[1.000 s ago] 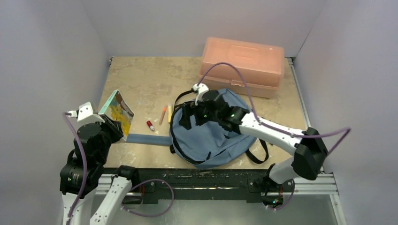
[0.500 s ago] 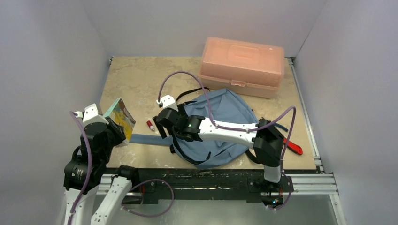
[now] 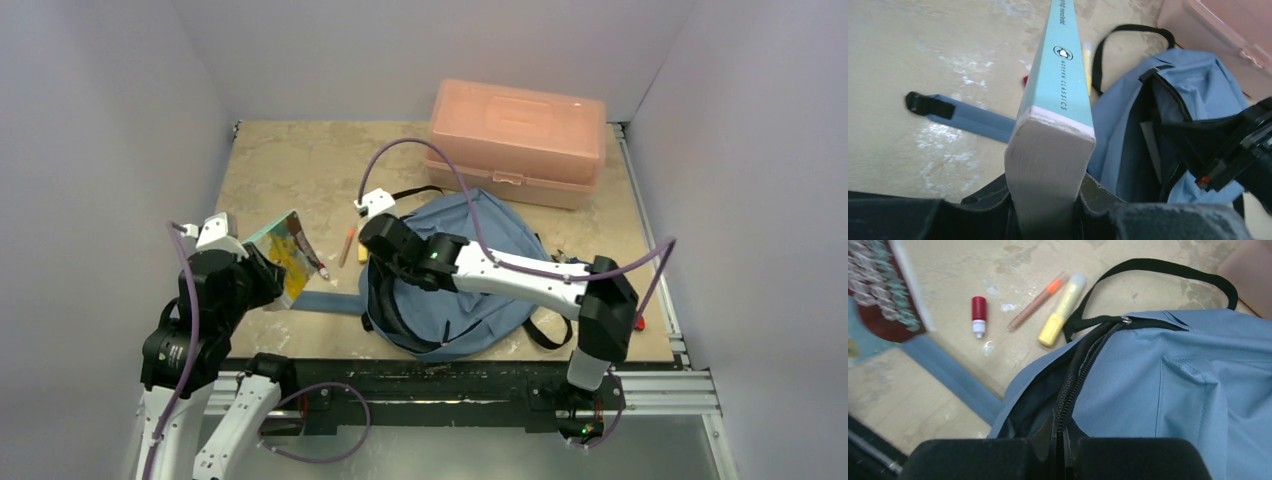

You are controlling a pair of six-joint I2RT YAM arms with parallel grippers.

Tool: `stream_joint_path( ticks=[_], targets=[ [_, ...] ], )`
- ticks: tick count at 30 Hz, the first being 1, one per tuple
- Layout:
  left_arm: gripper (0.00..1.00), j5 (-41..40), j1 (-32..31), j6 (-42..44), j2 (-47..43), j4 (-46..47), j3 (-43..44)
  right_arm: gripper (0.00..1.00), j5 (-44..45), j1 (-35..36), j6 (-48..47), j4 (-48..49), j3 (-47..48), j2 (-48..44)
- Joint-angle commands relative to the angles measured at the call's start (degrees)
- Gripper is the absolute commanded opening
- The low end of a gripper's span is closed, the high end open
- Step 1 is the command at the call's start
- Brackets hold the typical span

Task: Pack the student bag
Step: Place the book in the student bag.

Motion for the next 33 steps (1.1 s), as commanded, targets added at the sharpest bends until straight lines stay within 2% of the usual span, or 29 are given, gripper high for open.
stream_joint_path(
  ticks=[1, 2, 7, 12, 15, 19, 26, 33],
  targets=[
    [0.00, 16.07, -0.06, -1.81, 2.69, 10.16, 1.76, 0.00, -17.32, -6.36, -4.11, 3.95, -2.63, -9.46],
    [0.00, 19.95, 0.00, -2.94, 3.66, 11.38, 1.73, 0.00, -24.37, -9.89, -4.48, 4.99, -3.67, -11.35],
    [0.00, 36.51, 0.02, -13.06, 6.48, 20.01, -0.59, 0.00, -47.85, -22.56, -2.29, 9.88, -7.04, -14.75],
    [0.00, 45.34, -0.03, -25.55, 9.48, 30.64, -10.00, 0.00, -61.80, -29.19, 4.80, 17.86, -9.83, -15.85],
    [0.00, 46.06, 0.00, -30.67, 10.56, 37.80, -16.30, 0.00, -66.73, -30.96, 8.45, 22.35, -11.29, -16.01],
    [0.00, 42.19, -0.06, -30.99, 12.21, 41.19, -19.57, 0.00, -70.45, -32.06, 10.37, 24.54, -11.26, -15.72],
    [0.00, 49.13, -1.45, -39.93, 20.12, 63.89, -26.92, 0.00, -72.17, -32.40, 12.29, 26.59, -11.25, -15.34],
    [0.00, 44.95, -5.62, -41.85, 23.90, 69.90, -26.83, 0.00, -73.55, -32.51, 13.47, 28.96, -10.63, -14.62]
  ],
)
